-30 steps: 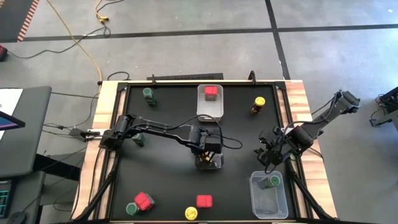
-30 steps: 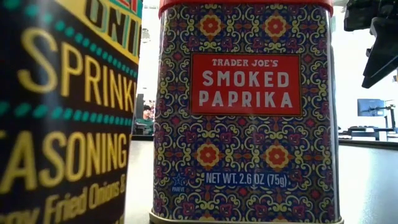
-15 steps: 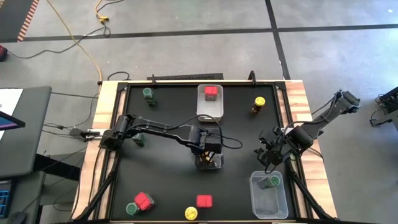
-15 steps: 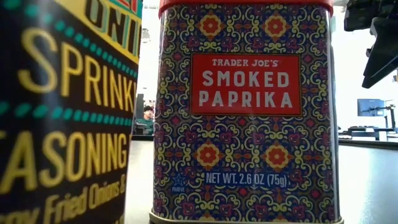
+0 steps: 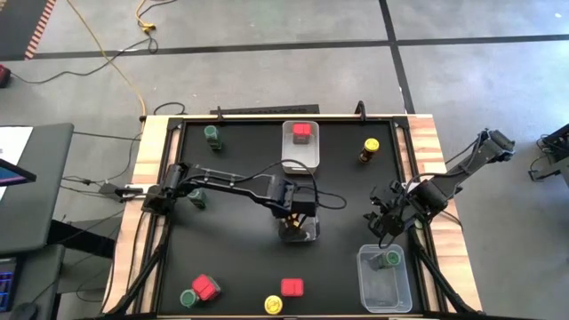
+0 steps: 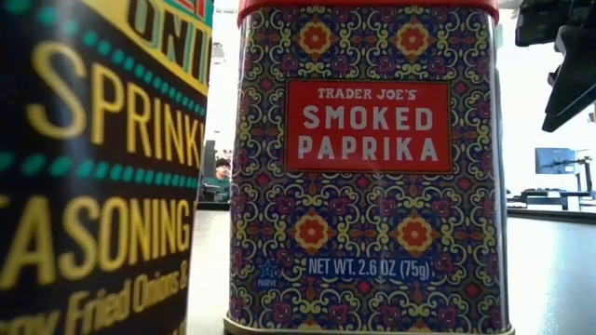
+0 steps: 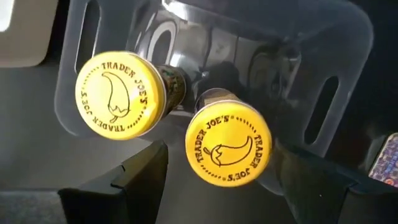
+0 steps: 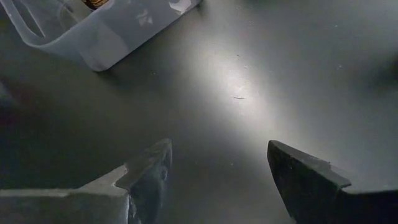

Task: Sort spices by type
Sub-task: Put the middle right green seasoning bottle into the transparent bin

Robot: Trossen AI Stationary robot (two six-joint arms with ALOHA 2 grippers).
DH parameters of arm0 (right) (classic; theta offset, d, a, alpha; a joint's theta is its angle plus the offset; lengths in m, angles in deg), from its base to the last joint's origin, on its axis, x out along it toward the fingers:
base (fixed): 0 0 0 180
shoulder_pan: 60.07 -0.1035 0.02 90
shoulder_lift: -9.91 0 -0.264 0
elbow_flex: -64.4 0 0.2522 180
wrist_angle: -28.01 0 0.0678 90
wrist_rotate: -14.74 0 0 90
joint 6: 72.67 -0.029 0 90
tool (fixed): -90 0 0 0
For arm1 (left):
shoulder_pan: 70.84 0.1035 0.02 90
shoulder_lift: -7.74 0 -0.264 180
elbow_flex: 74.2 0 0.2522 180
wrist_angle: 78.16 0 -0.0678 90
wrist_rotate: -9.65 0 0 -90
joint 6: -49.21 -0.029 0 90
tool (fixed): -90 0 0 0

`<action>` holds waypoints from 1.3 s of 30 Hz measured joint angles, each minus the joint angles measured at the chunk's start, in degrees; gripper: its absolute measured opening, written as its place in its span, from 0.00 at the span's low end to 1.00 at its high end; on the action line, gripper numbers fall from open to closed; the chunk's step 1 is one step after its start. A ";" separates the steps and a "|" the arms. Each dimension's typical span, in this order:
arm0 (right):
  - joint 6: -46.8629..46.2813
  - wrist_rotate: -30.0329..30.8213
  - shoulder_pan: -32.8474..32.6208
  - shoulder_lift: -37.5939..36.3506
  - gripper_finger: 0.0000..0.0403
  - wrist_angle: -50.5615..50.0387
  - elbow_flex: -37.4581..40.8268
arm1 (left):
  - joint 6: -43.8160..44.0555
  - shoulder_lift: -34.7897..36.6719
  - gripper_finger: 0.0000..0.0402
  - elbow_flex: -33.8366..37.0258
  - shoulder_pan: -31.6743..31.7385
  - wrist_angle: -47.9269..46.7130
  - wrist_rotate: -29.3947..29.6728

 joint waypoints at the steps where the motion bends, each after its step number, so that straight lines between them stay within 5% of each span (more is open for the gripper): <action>1: 0.00 0.00 -0.02 0.00 0.72 0.01 0.00 | -0.02 0.00 0.68 -0.34 0.00 -0.22 0.00; 18: 0.27 0.00 -0.02 -0.01 0.72 0.04 0.00 | -1.08 -0.04 0.68 -7.49 0.02 -6.00 0.13; 39: -0.33 0.11 0.62 0.05 0.72 3.04 0.00 | -6.87 4.71 0.68 -7.56 0.56 -9.29 1.53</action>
